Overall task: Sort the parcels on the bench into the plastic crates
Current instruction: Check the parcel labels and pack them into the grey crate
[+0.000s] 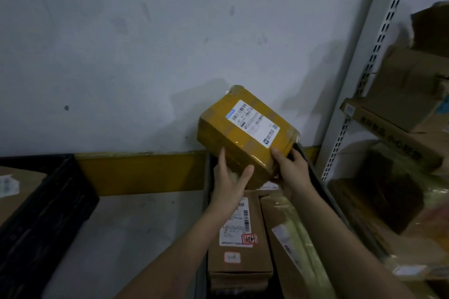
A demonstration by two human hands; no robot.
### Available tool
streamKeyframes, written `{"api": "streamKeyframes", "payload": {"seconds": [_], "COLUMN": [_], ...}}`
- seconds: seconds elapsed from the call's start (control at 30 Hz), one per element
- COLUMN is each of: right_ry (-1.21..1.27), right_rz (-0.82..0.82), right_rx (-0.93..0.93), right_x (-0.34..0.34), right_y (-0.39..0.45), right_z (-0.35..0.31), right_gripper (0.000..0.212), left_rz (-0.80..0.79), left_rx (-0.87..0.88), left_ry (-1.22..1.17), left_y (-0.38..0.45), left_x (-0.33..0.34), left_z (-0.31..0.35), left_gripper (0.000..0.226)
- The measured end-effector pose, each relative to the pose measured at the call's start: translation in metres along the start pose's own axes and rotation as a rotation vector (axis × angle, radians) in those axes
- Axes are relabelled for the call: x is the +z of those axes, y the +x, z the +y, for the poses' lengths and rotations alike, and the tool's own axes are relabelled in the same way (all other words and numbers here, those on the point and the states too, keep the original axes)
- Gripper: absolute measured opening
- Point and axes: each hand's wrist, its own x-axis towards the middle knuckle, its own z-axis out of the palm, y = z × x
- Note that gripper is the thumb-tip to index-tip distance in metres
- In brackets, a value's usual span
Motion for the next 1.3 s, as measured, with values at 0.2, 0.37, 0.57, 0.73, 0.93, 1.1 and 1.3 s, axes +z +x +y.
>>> {"api": "streamKeyframes", "payload": {"seconds": [0.2, 0.37, 0.57, 0.73, 0.93, 1.1, 1.3], "right_ry": [-0.129, -0.389, -0.664, -0.811, -0.987, -1.167, -1.159], "right_rz": [0.019, -0.058, -0.169, -0.204, -0.091, 0.086, 0.107], "right_rx": [0.122, 0.099, 0.095, 0.126, -0.07, -0.224, -0.624], "right_x": [-0.017, -0.038, -0.036, -0.027, -0.009, -0.005, 0.043], "right_y": [0.046, 0.072, 0.085, 0.097, 0.103, 0.09, 0.032], "right_z": [-0.015, -0.031, -0.017, -0.022, -0.003, 0.004, -0.003], "right_gripper": [0.053, 0.047, 0.049, 0.052, 0.052, 0.044, 0.038], "left_rz": [0.095, 0.046, 0.026, 0.041, 0.039, 0.019, -0.038], "left_rx": [-0.007, -0.28, -0.279, -0.297, -0.3, -0.302, -0.334], "left_ry": [0.429, 0.578, 0.375, 0.405, 0.384, 0.372, 0.436], "left_y": [0.015, 0.014, 0.003, 0.004, 0.005, 0.008, -0.004], "left_x": [-0.015, -0.054, -0.045, -0.044, -0.045, -0.048, -0.075], "left_z": [-0.015, -0.058, -0.09, -0.088, -0.092, -0.095, -0.079], "left_gripper": [0.067, 0.095, 0.068, 0.059, 0.057, 0.06, 0.072]}}
